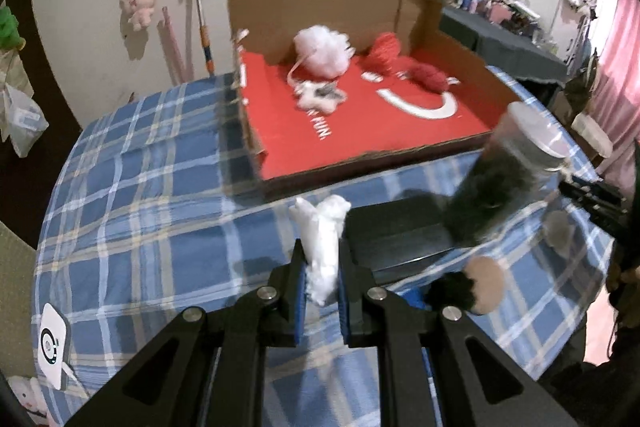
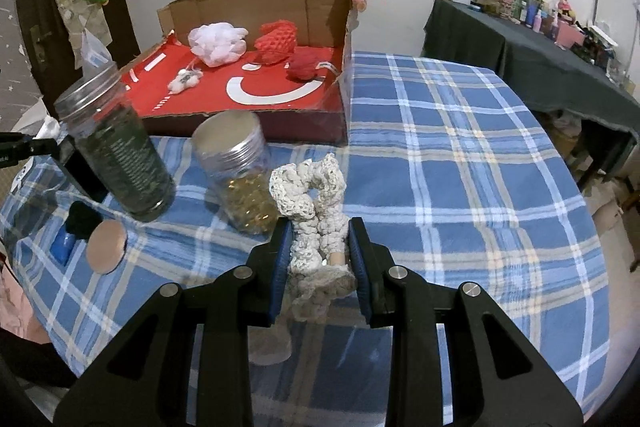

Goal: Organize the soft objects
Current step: 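Lift both items and carry them over the red-lined box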

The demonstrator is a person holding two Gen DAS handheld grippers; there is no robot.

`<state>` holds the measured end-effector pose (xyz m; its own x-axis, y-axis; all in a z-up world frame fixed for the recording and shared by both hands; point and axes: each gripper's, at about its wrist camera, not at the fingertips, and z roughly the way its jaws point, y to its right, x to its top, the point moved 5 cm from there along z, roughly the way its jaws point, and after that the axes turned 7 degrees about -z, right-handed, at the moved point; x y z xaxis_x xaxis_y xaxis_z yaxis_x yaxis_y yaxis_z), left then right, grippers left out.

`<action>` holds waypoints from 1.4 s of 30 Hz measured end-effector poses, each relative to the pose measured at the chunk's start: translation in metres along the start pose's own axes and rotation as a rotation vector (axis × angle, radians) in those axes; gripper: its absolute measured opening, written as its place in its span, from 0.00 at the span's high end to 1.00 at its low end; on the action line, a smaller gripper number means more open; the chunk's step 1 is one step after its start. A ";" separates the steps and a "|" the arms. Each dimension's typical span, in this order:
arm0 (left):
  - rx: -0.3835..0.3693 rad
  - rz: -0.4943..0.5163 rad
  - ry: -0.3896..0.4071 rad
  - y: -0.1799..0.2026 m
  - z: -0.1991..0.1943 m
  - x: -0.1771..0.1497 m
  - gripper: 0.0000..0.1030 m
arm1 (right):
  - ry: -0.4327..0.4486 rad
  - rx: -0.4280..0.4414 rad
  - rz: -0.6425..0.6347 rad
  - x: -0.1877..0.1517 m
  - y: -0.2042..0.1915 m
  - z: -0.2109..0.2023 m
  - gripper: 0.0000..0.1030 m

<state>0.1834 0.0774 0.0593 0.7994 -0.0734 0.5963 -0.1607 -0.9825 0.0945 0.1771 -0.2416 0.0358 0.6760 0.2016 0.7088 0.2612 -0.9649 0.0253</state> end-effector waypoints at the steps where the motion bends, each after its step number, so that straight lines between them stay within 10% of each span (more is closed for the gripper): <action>1: 0.007 -0.002 -0.009 -0.004 0.003 -0.001 0.87 | -0.002 -0.003 -0.001 0.002 0.001 0.001 0.73; 21: 0.021 0.004 -0.076 -0.037 0.033 -0.007 0.87 | -0.023 -0.021 -0.039 0.025 0.009 0.017 0.73; 42: -0.180 0.256 0.075 -0.001 0.041 0.046 0.87 | -0.009 0.165 -0.173 0.092 0.004 0.045 0.73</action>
<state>0.2444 0.0684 0.0543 0.6761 -0.2950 0.6752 -0.4562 -0.8872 0.0693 0.2714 -0.2192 0.0699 0.6173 0.3636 0.6976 0.4824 -0.8755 0.0295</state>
